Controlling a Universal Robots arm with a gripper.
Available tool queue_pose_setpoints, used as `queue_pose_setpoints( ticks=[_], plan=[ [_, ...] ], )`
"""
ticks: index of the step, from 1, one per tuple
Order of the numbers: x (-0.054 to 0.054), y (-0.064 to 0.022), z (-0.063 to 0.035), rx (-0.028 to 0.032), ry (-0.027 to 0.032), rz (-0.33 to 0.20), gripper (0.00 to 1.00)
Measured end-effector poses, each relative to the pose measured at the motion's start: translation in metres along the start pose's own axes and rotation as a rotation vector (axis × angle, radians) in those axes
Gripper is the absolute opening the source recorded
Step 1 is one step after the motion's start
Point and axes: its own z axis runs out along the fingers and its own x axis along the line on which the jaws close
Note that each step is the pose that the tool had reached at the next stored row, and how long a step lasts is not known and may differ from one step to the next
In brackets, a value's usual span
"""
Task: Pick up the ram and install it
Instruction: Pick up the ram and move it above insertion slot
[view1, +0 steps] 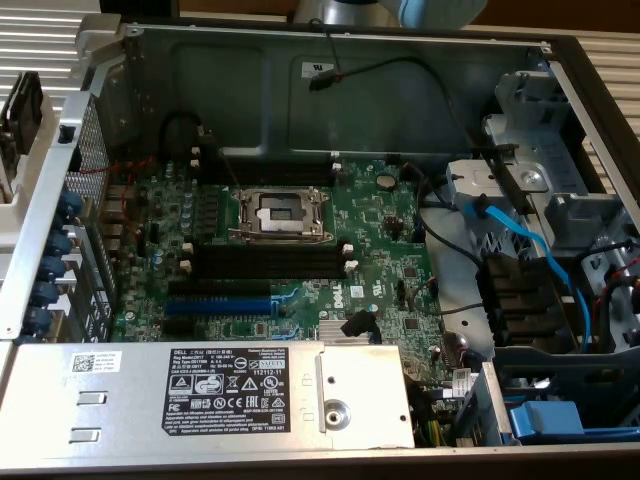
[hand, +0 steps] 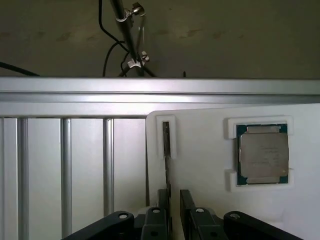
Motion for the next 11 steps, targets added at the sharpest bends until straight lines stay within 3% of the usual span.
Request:
queue_pose_setpoints(
  ticks=[2, 3, 11],
  plan=[
    [-0.0001, 0.0001, 0.0002, -0.0106, 0.0012, 0.000, 0.25],
    [0.0000, 0.0001, 0.0003, -0.0128, 0.0027, 0.000, 0.25],
    [0.0037, -0.0011, 0.0002, -0.0161, 0.0060, 0.000, 0.25]
  ],
)
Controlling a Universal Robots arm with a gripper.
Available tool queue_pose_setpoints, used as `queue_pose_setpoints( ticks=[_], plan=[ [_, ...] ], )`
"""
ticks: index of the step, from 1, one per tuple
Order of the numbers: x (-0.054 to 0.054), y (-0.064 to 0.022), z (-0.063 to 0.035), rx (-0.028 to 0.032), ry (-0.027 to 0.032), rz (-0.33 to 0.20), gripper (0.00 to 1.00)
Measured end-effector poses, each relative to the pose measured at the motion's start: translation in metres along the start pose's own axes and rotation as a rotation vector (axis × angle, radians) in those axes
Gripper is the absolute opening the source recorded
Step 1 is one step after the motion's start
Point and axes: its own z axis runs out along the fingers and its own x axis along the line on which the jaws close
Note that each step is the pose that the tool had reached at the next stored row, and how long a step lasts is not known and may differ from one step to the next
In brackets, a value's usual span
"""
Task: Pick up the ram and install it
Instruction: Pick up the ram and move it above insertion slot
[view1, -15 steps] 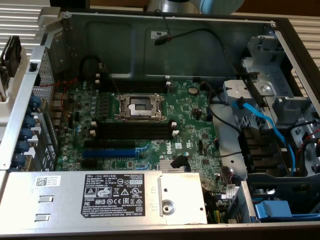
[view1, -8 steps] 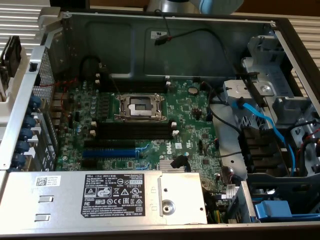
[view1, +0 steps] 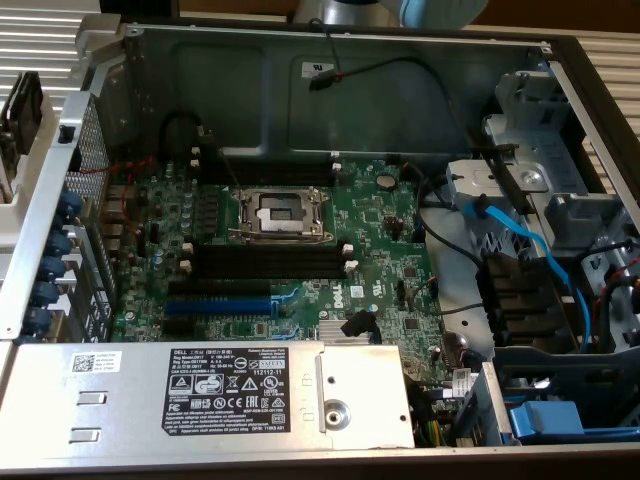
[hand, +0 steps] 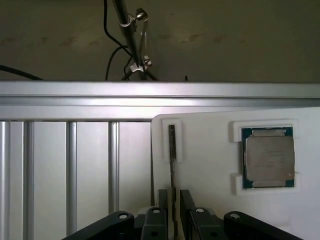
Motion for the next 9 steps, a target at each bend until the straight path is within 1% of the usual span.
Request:
queue_pose_setpoints(
  ticks=[5, 6, 7, 9],
  plan=[
    [0.0000, 0.0000, 0.0000, 0.0000, 0.0000, 0.000, 0.25],
    [0.0000, 0.0000, 0.0000, 0.0000, -0.0002, 0.000, 0.16],
    [0.0000, 0.0000, 0.0000, -0.0001, 0.0000, 0.000, 0.12],
    [0.0000, 0.0000, 0.0000, 0.0000, 0.0000, 0.000, 0.12]
  ],
)
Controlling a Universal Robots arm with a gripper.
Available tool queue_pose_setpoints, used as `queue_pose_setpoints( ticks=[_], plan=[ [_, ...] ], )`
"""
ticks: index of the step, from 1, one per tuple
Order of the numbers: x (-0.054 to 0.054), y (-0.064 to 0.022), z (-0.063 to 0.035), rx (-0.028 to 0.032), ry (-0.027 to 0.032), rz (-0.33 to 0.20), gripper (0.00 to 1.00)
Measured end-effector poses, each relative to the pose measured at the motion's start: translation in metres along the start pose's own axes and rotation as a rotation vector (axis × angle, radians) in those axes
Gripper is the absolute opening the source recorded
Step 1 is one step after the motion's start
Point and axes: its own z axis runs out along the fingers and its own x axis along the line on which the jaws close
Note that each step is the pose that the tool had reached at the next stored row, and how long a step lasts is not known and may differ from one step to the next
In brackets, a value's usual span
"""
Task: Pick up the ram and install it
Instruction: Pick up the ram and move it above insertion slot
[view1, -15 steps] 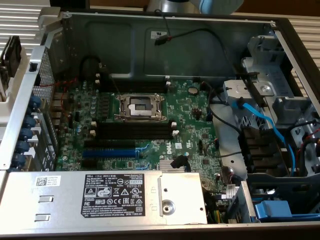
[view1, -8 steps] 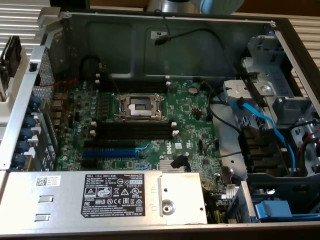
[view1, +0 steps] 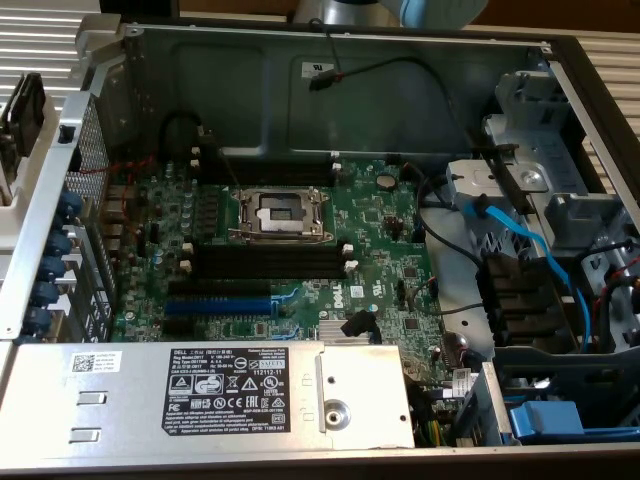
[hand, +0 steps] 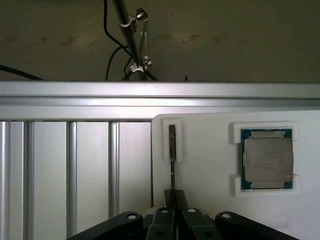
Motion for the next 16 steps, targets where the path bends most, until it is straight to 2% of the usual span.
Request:
queue_pose_setpoints(
  ticks=[7, 8, 12, 16],
  plan=[
    [0.000, 0.0000, -0.0002, 0.0002, -0.0001, 0.000, 0.12],
    [0.000, 0.0002, -0.0030, 0.0001, 0.0000, 0.000, 0.12],
    [-0.002, 0.0011, -0.0318, 0.0000, 0.0000, 0.000, 0.12],
    [-0.010, 0.0023, -0.0599, 0.0001, 0.0016, 0.000, 0.12]
  ],
)
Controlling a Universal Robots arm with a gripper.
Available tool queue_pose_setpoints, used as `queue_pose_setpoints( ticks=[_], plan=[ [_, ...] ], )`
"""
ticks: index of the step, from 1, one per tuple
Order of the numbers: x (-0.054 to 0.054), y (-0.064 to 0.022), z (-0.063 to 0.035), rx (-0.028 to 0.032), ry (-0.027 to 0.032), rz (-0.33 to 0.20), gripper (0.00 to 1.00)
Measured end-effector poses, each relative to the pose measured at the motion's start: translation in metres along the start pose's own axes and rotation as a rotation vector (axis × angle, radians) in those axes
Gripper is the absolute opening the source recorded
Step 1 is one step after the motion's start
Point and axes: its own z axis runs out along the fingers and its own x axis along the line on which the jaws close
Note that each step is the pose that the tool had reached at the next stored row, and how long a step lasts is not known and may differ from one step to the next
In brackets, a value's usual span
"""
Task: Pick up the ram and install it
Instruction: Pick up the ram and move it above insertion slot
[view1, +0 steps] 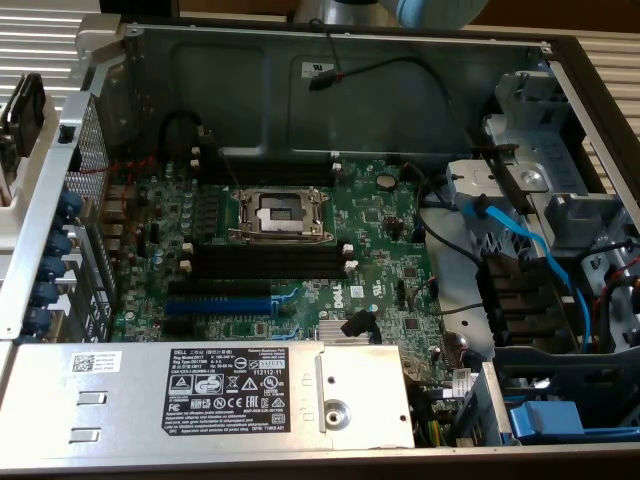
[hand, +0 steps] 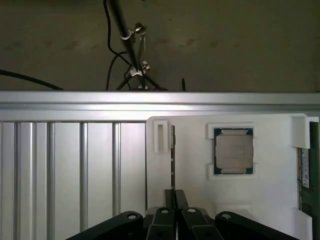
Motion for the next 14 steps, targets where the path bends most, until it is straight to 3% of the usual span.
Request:
queue_pose_setpoints(
  ticks=[4, 5, 10, 13, 14],
  plan=[
    [0.000, 0.0006, -0.0156, 0.0001, 0.0071, 0.000, 0.12],
    [-0.001, 0.0007, -0.0245, 0.0002, 0.0083, 0.000, 0.12],
    [-0.001, 0.0012, -0.0471, 0.0002, 0.0100, 0.000, 0.12],
    [-0.002, 0.0017, -0.0738, 0.0002, 0.0150, 0.000, 0.12],
    [-0.002, 0.0018, -0.0778, 0.0003, 0.0167, 0.000, 0.12]
  ],
)
